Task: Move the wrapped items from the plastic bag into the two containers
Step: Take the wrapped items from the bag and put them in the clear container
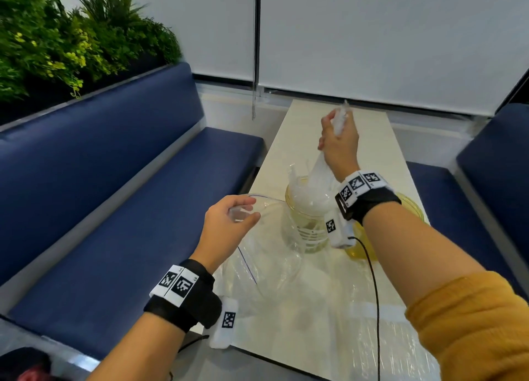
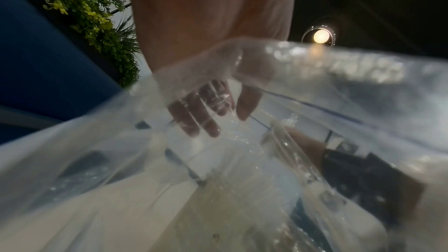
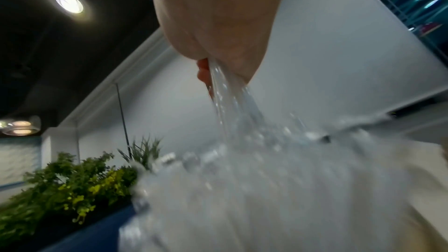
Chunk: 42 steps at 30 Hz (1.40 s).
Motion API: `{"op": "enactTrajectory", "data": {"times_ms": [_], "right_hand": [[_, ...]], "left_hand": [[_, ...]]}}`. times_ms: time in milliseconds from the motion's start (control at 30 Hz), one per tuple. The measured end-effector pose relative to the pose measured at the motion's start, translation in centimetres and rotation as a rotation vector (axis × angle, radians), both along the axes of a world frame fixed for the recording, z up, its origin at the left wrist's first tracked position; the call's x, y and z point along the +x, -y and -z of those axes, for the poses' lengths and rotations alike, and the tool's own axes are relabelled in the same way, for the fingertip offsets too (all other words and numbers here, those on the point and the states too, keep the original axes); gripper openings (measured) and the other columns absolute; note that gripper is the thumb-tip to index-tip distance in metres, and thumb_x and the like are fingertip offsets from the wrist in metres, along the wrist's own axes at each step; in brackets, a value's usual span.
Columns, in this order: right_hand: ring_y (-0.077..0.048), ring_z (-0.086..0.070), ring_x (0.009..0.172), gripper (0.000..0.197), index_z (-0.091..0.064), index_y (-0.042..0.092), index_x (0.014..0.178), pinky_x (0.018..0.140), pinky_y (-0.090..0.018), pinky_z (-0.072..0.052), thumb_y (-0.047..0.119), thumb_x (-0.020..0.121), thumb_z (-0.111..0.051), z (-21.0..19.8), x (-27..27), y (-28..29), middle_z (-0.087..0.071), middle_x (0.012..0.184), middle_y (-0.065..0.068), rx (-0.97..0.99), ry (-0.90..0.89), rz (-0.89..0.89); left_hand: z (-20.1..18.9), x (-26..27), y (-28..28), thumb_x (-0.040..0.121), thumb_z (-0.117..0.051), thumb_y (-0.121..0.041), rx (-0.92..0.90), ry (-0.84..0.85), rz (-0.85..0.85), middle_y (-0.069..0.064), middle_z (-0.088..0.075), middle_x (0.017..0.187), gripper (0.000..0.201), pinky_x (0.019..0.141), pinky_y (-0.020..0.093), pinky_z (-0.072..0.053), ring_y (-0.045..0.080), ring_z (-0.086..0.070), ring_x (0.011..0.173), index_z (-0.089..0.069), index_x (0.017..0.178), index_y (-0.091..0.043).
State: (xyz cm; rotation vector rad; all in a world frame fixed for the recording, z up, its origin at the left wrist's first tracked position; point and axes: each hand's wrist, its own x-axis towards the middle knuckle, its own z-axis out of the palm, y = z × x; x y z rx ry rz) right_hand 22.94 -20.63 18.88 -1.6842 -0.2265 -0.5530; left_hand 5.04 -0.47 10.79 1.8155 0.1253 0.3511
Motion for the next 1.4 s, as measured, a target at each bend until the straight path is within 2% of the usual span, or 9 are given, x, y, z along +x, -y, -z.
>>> {"op": "enactTrajectory", "data": {"times_ms": [200, 333, 467, 633, 800, 933, 1033, 1133, 1400], "right_hand": [[-0.024, -0.066, 0.091, 0.026, -0.07, 0.007, 0.102, 0.092, -0.048, -0.055, 0.026, 0.085, -0.076, 4.4, 0.2, 1.6, -0.072, 0.098, -0.009, -0.275, -0.29, 0.033], [-0.011, -0.06, 0.1, 0.071, -0.053, 0.024, 0.129, 0.084, -0.019, -0.052, 0.016, 0.069, -0.091, 2.6, -0.6, 2.0, -0.062, 0.115, 0.0, -0.202, -0.061, 0.061], [-0.016, -0.062, 0.111, 0.051, -0.058, 0.023, 0.134, 0.092, -0.026, -0.051, 0.009, 0.088, -0.071, 2.0, -0.3, 2.1, -0.066, 0.124, 0.0, -0.51, 0.202, 0.038], [-0.023, -0.068, 0.102, 0.024, -0.077, 0.019, 0.112, 0.086, -0.029, -0.05, 0.029, 0.098, -0.059, 3.6, -1.3, 2.9, -0.076, 0.11, -0.004, -0.962, 0.029, 0.083], [-0.027, -0.058, 0.103, 0.036, -0.078, 0.013, 0.094, 0.083, -0.041, -0.05, 0.043, 0.099, -0.056, 0.5, -3.7, 2.6, -0.073, 0.099, -0.003, -0.93, 0.239, 0.171], [-0.021, -0.049, 0.07, 0.035, -0.06, 0.017, 0.068, 0.064, -0.031, -0.037, 0.033, 0.099, -0.056, -2.6, -9.1, -1.2, -0.056, 0.069, 0.0, -0.807, 0.457, 0.156], [-0.023, -0.047, 0.062, 0.035, -0.053, 0.02, 0.066, 0.066, -0.033, -0.048, 0.03, 0.1, -0.053, -1.3, -13.2, -4.2, -0.045, 0.059, 0.001, -1.108, 0.085, -0.128], [-0.026, -0.067, 0.071, 0.032, -0.067, 0.006, 0.088, 0.077, -0.032, -0.057, 0.034, 0.099, -0.058, 3.5, -15.6, -5.5, -0.065, 0.076, -0.006, -1.32, -0.458, -0.402], [-0.031, -0.066, 0.09, 0.044, -0.05, -0.001, 0.123, 0.076, -0.037, -0.052, 0.034, 0.096, -0.057, 11.5, -15.0, -8.1, -0.066, 0.107, -0.015, -1.264, -0.787, -0.317]], "left_hand": [[-0.7, 0.2, 0.1, 0.089, -0.076, -0.01, -0.036, 0.001, -0.017, -0.003, -0.074, 0.108, 0.024, 0.074, 0.005, -0.051, -0.008, -0.067, 0.089, -0.074, 0.112, -0.016], [-1.2, 0.3, 0.3, 0.093, -0.066, -0.002, -0.053, -0.015, 0.029, -0.007, -0.073, 0.115, 0.027, 0.092, 0.024, -0.057, 0.004, -0.074, 0.092, -0.072, 0.115, -0.016], [-1.5, 0.4, 0.5, 0.097, -0.055, 0.003, -0.078, -0.025, 0.076, -0.006, -0.071, 0.122, 0.032, 0.097, 0.036, -0.057, 0.011, -0.077, 0.094, -0.071, 0.118, -0.015], [-1.8, 0.0, 0.4, 0.098, -0.05, 0.005, -0.113, -0.019, 0.126, -0.002, -0.07, 0.125, 0.035, 0.09, 0.027, -0.057, 0.013, -0.076, 0.096, -0.07, 0.121, -0.012], [-2.0, -0.2, 0.4, 0.097, -0.051, 0.004, -0.156, -0.032, 0.161, -0.004, -0.07, 0.125, 0.037, 0.094, 0.029, -0.055, 0.012, -0.075, 0.102, -0.069, 0.125, -0.013], [-1.9, -0.2, 0.6, 0.099, -0.045, 0.005, -0.149, -0.007, 0.194, -0.006, -0.067, 0.132, 0.041, 0.097, 0.031, -0.055, 0.013, -0.074, 0.106, -0.066, 0.129, -0.014], [-1.5, -0.4, 0.8, 0.101, -0.039, 0.007, -0.124, 0.033, 0.217, -0.005, -0.064, 0.138, 0.046, 0.095, 0.025, -0.054, 0.011, -0.071, 0.11, -0.063, 0.133, -0.015], [-1.1, -0.9, 1.0, 0.103, -0.036, 0.006, -0.059, 0.108, 0.234, -0.005, -0.061, 0.14, 0.046, 0.099, 0.026, -0.052, 0.013, -0.068, 0.115, -0.061, 0.136, -0.017], [-0.7, -2.5, 2.9, 0.092, -0.028, 0.021, 0.1, 0.304, 0.313, 0.001, -0.055, 0.143, 0.063, 0.106, 0.029, -0.05, 0.018, -0.065, 0.122, -0.058, 0.139, -0.009]]}}
